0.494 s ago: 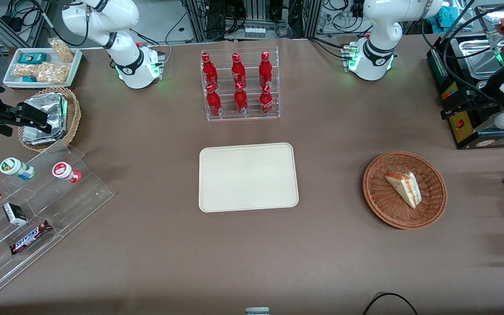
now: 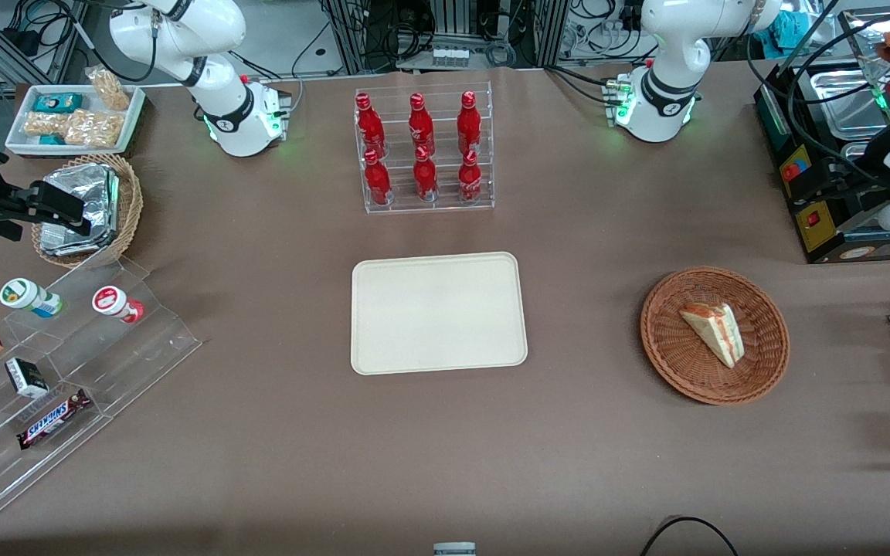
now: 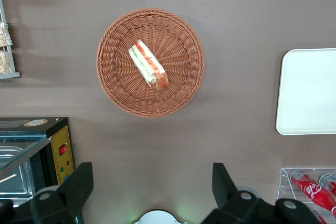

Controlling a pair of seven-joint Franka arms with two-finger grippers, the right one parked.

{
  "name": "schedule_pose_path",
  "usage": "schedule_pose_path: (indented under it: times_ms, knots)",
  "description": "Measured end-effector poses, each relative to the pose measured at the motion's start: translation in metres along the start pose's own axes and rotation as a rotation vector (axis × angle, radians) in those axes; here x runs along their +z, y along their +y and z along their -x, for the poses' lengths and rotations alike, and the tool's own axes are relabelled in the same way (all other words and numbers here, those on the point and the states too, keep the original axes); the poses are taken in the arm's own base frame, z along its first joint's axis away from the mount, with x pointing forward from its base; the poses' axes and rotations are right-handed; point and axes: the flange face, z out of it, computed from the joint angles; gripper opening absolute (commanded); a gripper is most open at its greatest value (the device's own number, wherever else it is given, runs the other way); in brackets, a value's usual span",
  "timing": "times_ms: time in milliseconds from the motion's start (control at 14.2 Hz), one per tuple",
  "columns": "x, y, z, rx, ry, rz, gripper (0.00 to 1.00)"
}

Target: Place sandwich from basket to tray

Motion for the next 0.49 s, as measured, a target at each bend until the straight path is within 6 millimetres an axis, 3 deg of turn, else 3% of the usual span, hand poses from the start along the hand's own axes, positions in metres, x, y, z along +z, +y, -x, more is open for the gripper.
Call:
schedule_pose_path:
  times_ms: [353,494]
  knots:
    - [0.007,0.001,-0.002,0.002,-0.014,-0.001,1.00]
    - [0.024,0.002,-0.004,0.003,-0.050,-0.003,1.00]
